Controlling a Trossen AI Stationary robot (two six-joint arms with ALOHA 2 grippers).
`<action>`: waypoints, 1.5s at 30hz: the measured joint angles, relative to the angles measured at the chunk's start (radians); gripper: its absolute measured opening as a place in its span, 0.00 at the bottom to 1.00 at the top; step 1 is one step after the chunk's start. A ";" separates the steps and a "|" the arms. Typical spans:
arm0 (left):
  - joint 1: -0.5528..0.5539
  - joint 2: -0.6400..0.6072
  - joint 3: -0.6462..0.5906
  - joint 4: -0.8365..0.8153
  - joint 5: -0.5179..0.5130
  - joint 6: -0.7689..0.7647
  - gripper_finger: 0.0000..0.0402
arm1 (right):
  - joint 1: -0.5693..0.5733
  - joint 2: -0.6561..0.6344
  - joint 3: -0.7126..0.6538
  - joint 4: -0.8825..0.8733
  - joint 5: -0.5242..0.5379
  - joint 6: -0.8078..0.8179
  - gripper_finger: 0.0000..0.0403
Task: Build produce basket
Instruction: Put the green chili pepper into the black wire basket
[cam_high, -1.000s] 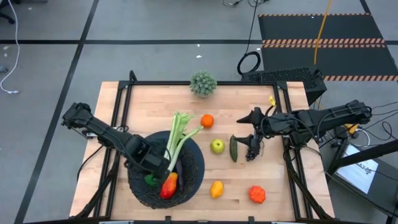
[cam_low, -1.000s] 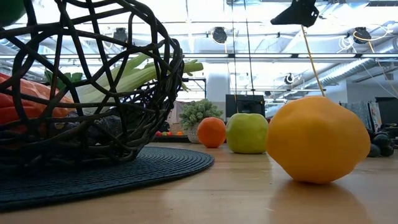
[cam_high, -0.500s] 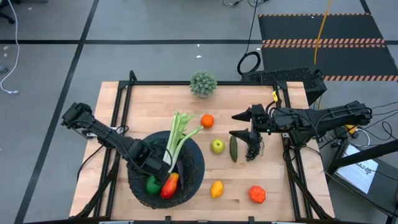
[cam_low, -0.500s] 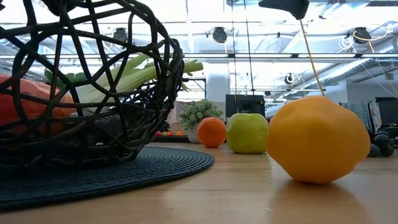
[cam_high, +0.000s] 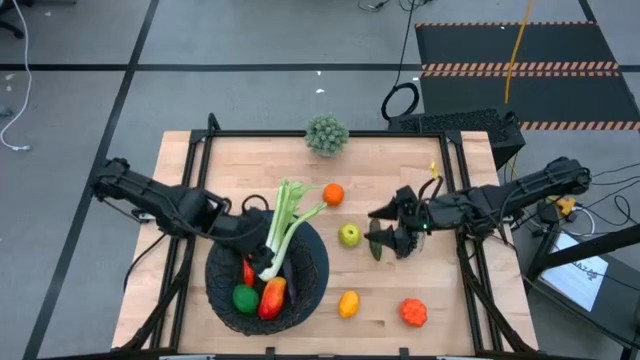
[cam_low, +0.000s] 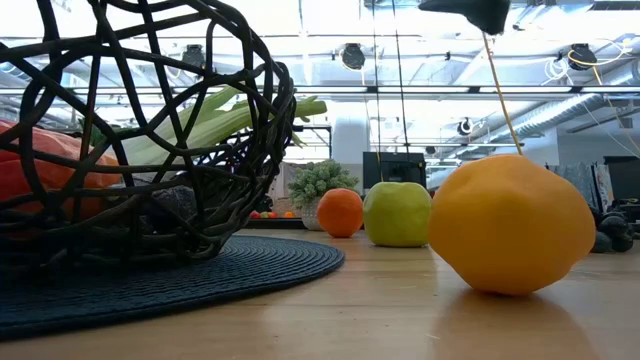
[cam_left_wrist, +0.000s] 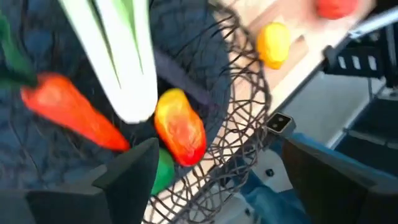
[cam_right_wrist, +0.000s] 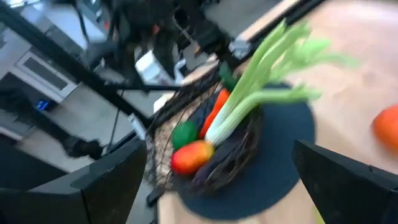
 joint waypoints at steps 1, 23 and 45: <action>0.012 -0.003 0.006 0.000 -0.001 0.042 0.82 | 0.015 0.004 0.000 -0.016 0.000 0.022 0.98; 0.188 0.007 0.011 0.062 0.102 0.252 0.68 | -0.080 0.021 0.000 -0.426 -0.136 -0.160 0.98; 0.193 0.007 0.011 0.062 -0.032 0.253 0.68 | -0.279 0.022 0.000 -0.833 -0.425 -0.130 0.98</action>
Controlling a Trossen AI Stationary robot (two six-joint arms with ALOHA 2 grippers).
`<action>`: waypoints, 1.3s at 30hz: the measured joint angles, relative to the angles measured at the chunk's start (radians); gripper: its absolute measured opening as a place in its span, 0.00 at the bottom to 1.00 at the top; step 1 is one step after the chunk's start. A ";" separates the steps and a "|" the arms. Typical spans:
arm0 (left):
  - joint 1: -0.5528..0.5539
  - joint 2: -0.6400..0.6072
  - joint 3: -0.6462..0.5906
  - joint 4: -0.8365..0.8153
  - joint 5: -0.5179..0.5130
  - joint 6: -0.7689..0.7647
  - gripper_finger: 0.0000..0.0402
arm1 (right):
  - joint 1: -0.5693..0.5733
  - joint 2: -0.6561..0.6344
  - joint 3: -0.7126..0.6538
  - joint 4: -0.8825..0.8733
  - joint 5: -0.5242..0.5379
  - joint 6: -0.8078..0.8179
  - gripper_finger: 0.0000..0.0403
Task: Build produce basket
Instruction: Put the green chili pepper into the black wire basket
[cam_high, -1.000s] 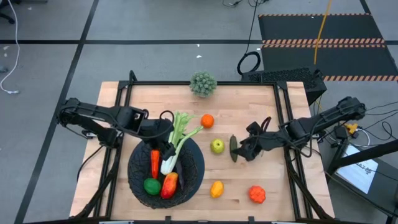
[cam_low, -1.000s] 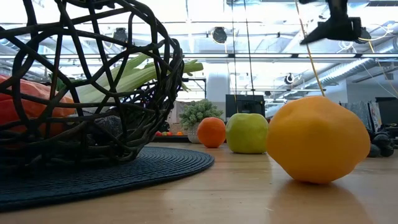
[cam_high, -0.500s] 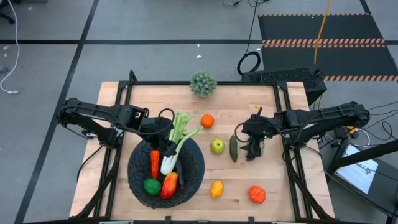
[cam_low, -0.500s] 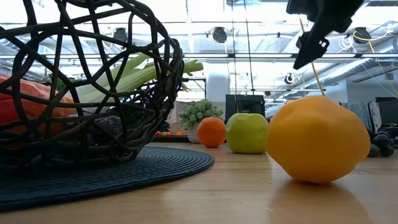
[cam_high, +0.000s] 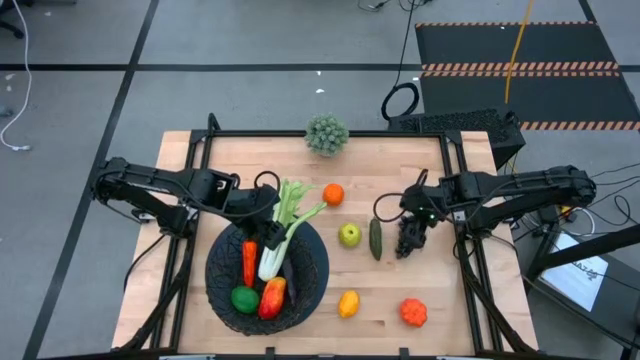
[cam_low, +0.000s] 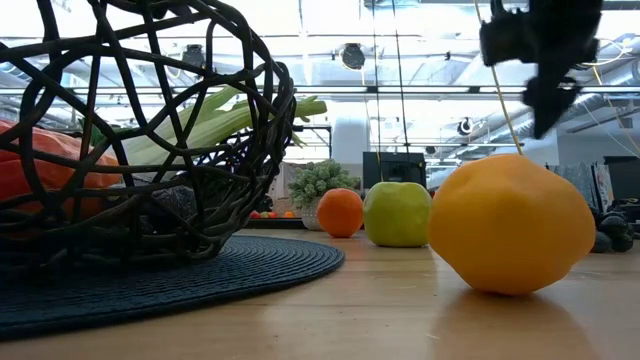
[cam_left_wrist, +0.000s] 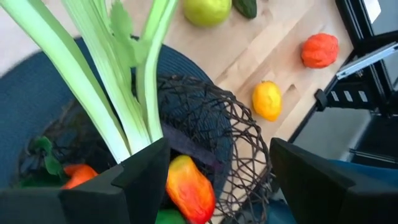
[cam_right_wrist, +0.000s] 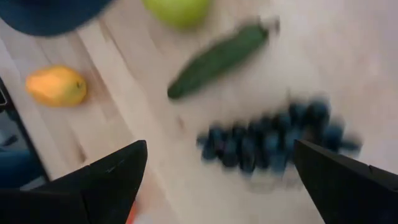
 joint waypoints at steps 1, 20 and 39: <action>0.000 0.000 0.000 0.000 -0.008 0.004 0.68 | 0.000 0.000 0.000 -0.024 -0.021 0.041 0.98; 0.023 0.000 0.000 0.000 -0.016 0.097 0.68 | 0.010 0.118 0.000 0.189 -0.048 0.252 0.98; -0.043 0.000 0.000 -0.002 -0.032 0.013 0.68 | -0.112 0.419 0.000 0.331 -0.073 0.286 0.91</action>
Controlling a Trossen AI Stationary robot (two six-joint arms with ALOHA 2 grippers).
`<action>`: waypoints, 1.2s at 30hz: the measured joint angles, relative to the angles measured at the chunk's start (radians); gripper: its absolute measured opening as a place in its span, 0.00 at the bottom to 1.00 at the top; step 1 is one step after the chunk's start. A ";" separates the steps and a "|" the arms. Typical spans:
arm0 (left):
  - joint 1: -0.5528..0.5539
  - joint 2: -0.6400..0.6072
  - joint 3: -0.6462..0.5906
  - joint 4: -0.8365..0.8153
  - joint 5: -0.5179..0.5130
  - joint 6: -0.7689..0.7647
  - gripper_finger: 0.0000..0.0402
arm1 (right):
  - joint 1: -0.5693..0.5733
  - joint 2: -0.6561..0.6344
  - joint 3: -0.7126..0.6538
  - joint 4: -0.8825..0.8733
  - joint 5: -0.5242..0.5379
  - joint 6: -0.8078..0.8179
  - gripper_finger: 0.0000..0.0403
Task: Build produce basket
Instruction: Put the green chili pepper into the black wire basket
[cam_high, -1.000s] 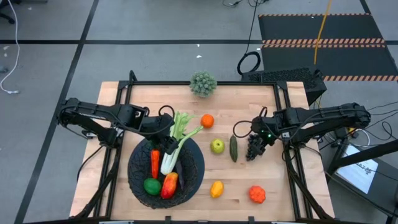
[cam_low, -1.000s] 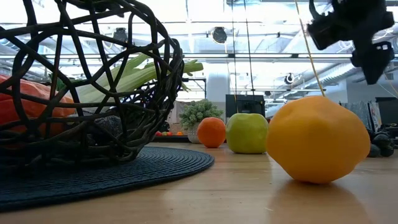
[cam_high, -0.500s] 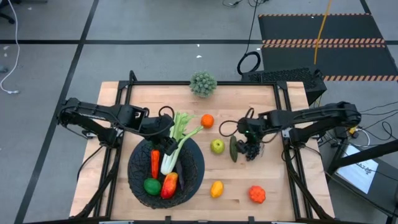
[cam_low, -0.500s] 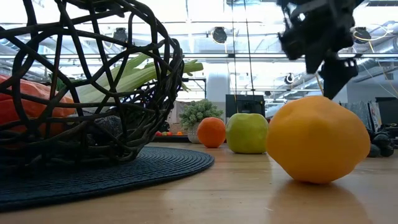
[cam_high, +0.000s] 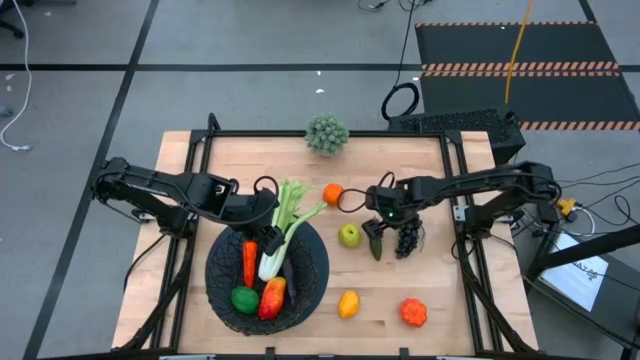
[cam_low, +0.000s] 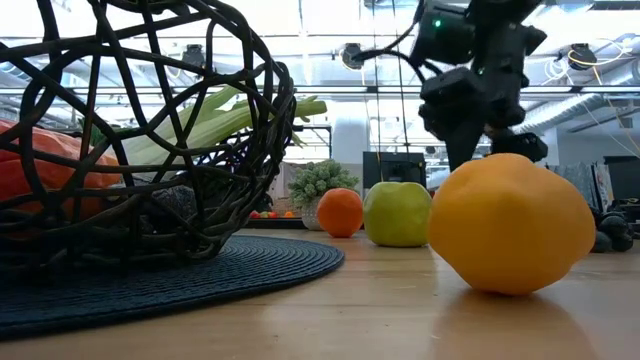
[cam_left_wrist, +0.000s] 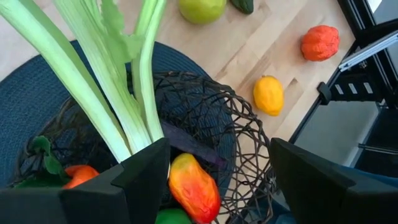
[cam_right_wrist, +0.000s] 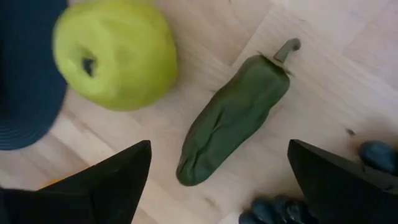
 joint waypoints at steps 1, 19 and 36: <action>0.000 0.000 0.000 0.000 0.000 0.001 0.68 | 0.000 0.010 0.000 0.001 0.000 0.000 0.90; 0.001 0.000 0.000 0.001 -0.050 0.067 0.68 | -0.013 0.077 -0.099 0.114 0.003 0.014 0.60; 0.001 0.000 0.000 0.001 -0.098 0.112 0.68 | -0.011 -0.004 -0.138 0.140 -0.047 0.079 0.32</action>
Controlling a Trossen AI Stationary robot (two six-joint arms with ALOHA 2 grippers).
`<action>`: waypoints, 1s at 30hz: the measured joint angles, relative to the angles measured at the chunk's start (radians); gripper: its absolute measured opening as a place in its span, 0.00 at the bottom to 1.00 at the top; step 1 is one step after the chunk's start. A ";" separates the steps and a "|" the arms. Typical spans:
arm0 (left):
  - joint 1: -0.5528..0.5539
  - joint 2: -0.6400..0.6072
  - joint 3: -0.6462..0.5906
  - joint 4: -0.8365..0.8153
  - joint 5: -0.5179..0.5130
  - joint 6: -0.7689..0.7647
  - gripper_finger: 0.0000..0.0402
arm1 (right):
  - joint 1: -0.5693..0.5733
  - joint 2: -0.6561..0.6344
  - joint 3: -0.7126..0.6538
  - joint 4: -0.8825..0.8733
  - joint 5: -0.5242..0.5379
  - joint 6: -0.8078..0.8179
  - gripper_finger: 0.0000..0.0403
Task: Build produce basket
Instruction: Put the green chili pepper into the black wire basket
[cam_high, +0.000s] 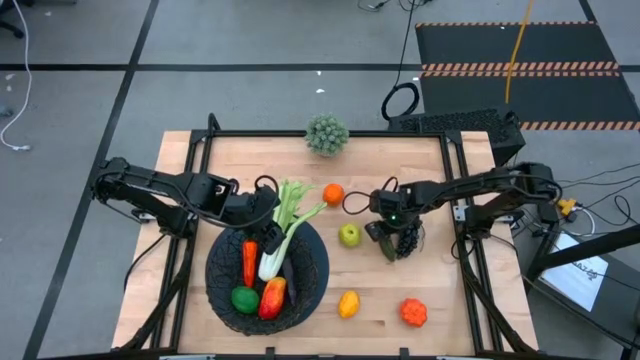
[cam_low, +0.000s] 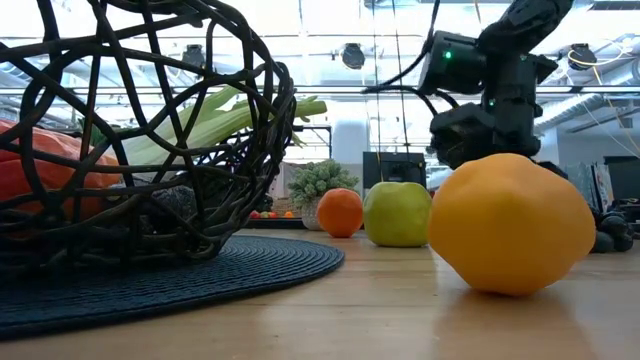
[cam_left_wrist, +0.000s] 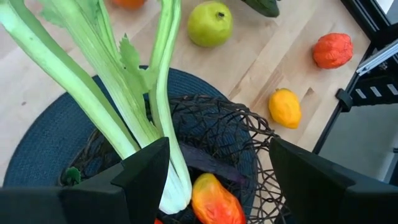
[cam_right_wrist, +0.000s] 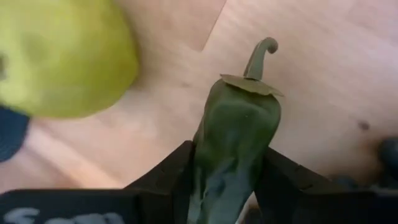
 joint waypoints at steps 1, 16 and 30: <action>0.000 0.000 0.000 0.000 0.000 0.006 0.68 | 0.000 -0.021 0.000 -0.001 -0.006 0.006 0.33; -0.001 0.000 0.000 0.001 -0.005 0.083 0.68 | 0.093 -0.338 0.002 0.186 0.108 0.277 0.33; -0.006 0.000 0.000 0.024 -0.005 0.046 0.68 | 0.192 -0.373 0.009 0.680 0.320 0.342 0.33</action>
